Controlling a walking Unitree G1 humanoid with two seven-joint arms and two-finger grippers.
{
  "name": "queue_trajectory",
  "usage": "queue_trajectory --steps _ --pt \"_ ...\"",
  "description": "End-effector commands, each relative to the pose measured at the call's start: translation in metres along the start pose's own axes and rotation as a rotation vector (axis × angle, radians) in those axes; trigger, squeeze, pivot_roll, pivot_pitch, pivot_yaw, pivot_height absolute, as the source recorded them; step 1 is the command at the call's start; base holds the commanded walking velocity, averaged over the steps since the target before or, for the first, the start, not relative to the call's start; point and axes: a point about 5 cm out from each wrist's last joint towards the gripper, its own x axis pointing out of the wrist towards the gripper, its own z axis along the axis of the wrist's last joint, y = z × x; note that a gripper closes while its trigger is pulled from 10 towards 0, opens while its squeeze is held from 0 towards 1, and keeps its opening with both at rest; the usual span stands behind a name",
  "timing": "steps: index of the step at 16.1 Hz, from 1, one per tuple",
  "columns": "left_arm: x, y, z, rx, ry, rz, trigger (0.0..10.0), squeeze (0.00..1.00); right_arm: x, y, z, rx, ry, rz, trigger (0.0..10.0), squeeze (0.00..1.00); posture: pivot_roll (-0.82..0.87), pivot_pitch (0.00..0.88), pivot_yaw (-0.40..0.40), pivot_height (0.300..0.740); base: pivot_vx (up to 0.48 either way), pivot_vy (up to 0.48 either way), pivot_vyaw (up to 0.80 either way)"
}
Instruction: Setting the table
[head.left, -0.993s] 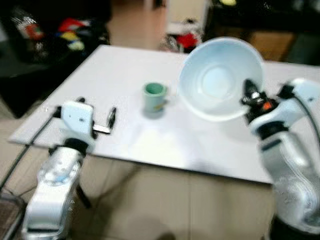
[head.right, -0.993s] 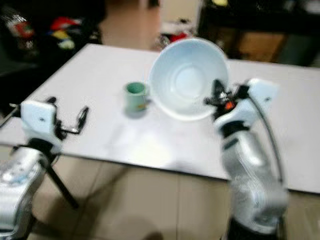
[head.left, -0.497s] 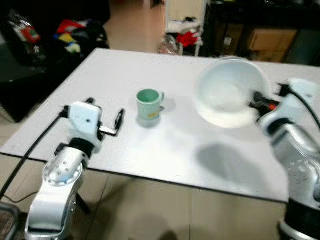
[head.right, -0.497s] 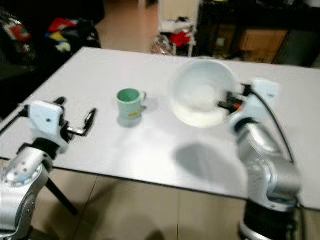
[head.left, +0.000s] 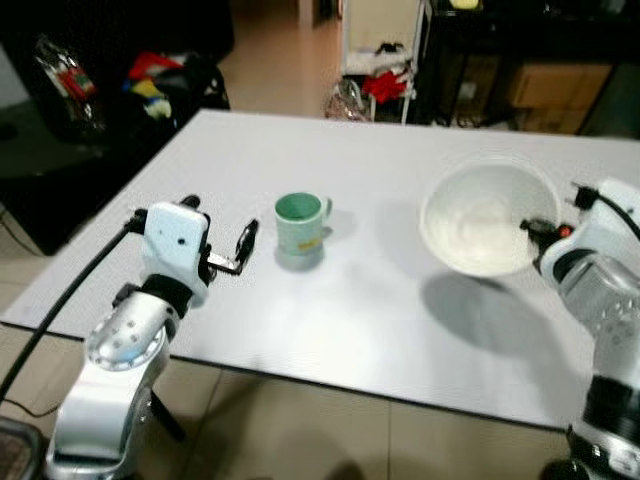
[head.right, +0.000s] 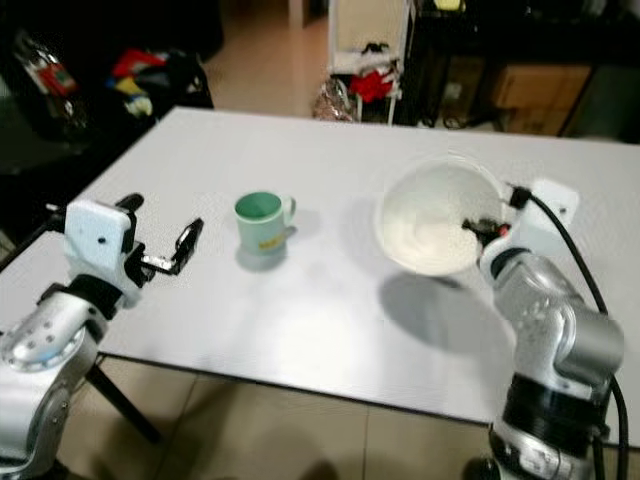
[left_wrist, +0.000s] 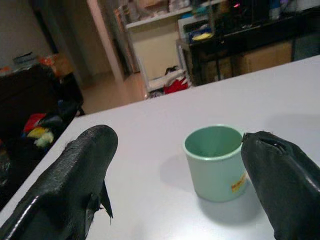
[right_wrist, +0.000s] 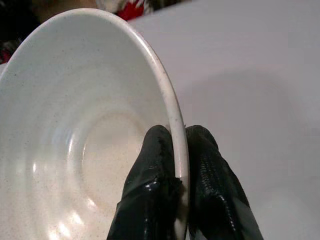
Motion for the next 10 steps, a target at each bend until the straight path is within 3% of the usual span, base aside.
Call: queue_trajectory --steps 1,4,6,8,10 --pt "-0.003 -0.001 0.0 -0.016 0.009 -0.042 10.0 0.0 0.005 0.017 0.003 0.056 0.016 0.106 10.0 0.0 0.02 0.0 0.02 0.74 0.0 0.0 0.0" --pt "-0.008 -0.006 0.001 -0.041 0.023 -0.145 10.0 0.0 0.028 0.028 -0.004 0.155 0.092 0.214 10.0 0.0 0.03 0.0 0.023 0.74 0.0 0.0 0.0" --pt "-0.013 -0.013 -0.003 -0.028 0.066 -0.234 10.0 0.0 0.048 0.041 -0.008 0.159 0.138 0.255 10.0 0.0 0.04 0.0 0.028 0.74 0.0 0.0 0.0" --pt "-0.017 -0.021 -0.006 -0.038 0.107 -0.314 10.0 0.0 0.067 0.049 -0.011 0.144 0.161 0.221 10.0 0.0 0.05 0.0 0.025 0.74 0.0 0.0 0.0" --pt "-0.02 -0.026 -0.007 -0.052 0.119 -0.35 10.0 0.0 0.073 0.049 -0.014 0.136 0.179 0.191 10.0 0.0 0.07 0.0 0.013 0.74 0.0 0.0 0.0"
